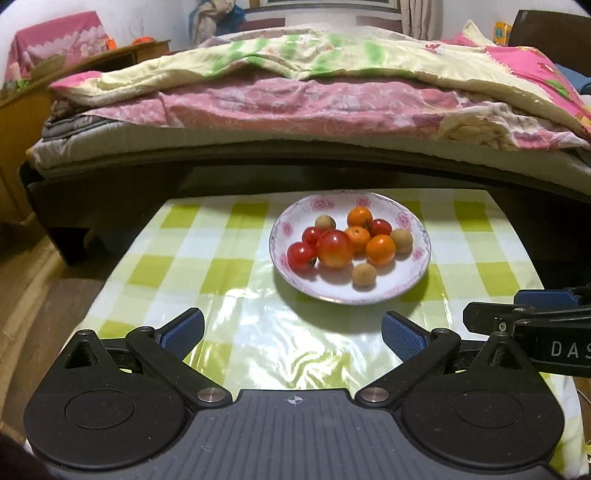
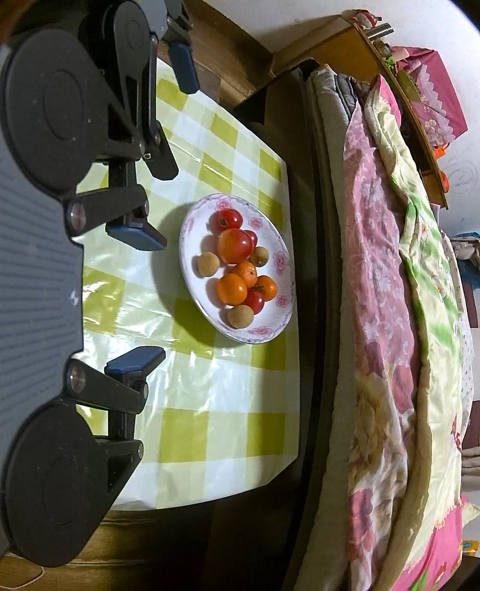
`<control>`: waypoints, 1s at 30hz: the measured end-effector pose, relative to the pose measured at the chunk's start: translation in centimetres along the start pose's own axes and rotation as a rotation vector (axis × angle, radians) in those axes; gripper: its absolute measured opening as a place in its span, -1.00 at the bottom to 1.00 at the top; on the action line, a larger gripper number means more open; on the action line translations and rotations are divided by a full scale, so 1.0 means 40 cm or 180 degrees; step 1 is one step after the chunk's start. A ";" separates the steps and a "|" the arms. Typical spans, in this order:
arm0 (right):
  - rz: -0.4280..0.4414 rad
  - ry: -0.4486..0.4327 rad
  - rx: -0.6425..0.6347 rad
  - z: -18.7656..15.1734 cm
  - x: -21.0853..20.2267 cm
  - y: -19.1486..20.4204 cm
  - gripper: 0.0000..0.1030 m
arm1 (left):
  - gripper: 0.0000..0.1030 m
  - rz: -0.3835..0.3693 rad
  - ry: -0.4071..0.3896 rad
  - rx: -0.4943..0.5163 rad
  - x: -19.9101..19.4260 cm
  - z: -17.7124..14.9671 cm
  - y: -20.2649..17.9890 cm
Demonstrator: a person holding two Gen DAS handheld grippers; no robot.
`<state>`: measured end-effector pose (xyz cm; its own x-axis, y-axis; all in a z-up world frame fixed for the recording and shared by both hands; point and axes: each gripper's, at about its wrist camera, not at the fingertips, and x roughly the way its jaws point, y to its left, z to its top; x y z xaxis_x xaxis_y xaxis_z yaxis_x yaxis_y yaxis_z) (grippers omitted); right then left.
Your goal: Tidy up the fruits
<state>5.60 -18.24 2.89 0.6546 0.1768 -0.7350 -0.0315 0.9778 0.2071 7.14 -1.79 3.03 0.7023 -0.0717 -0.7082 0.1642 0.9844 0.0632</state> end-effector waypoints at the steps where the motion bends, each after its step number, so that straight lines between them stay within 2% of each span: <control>1: -0.0001 0.0003 0.0007 -0.006 -0.005 0.001 0.14 | 1.00 -0.0001 0.0005 0.0000 -0.005 -0.005 0.000; 13: -0.0156 0.0085 0.0019 -0.069 -0.051 0.009 0.15 | 1.00 -0.0039 0.0120 -0.0036 -0.053 -0.063 0.007; 30: -0.0197 0.0218 -0.0064 -0.155 -0.094 0.032 0.15 | 0.99 -0.0109 0.0329 -0.0002 -0.082 -0.124 -0.004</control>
<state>-1.57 -16.97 1.91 0.6026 0.1226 -0.7886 -0.0083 0.9890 0.1474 1.37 -0.93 1.83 0.6212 -0.0884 -0.7787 0.1865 0.9817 0.0373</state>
